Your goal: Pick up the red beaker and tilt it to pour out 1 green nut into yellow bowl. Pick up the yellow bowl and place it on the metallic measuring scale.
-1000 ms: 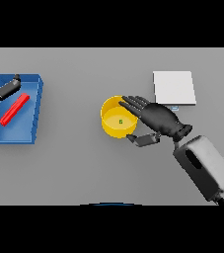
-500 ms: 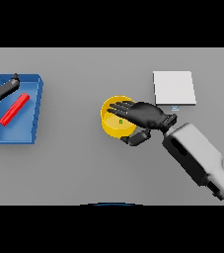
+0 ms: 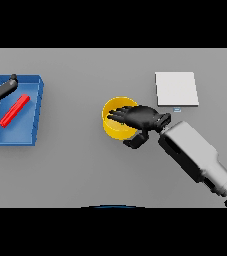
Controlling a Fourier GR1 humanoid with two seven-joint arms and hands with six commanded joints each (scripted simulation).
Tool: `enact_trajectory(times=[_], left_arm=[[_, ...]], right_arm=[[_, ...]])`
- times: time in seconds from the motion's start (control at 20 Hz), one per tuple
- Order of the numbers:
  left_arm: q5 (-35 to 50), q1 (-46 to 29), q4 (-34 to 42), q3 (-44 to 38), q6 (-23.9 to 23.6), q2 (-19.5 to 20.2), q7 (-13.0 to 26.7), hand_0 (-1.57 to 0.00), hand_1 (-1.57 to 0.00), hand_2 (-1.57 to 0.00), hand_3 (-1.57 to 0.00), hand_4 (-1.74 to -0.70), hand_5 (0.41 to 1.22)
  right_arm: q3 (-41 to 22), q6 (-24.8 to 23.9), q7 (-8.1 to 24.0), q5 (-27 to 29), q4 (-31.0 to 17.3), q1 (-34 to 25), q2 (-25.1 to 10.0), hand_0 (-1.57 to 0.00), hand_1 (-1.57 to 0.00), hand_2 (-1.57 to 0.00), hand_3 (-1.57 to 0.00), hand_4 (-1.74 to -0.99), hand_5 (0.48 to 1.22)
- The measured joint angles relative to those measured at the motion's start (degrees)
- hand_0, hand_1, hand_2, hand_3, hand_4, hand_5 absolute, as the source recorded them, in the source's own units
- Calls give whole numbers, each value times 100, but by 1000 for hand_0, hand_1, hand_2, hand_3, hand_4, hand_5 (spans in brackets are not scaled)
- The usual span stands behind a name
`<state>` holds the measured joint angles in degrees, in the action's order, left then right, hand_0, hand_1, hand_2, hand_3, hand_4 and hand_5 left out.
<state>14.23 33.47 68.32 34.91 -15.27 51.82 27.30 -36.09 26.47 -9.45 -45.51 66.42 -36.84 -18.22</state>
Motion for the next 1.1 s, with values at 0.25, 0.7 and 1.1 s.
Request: enact_trajectory(times=[0.25, 0.7, 1.1], left_arm=[[-12, 68, -36, 11, 32, -31, -9, 1, 1, 1, 1, -792, 723], [57, -43, 203, -37, -22, 131, 88, 1, 1, 1, 1, -800, 726], [53, -29, 192, -37, -26, 121, 96, 1, 1, 1, 1, -801, 724]], right_arm=[[-121, 99, 224, -104, -154, -126, 152, -93, -107, -133, -160, -1362, 820], [-218, 614, 138, 38, -81, -204, 8, -1348, -1333, -1283, -1092, -1667, 1167], [-106, 690, 186, 272, 284, -185, -208, -1534, -1531, -1490, -1192, -1729, 1212]])
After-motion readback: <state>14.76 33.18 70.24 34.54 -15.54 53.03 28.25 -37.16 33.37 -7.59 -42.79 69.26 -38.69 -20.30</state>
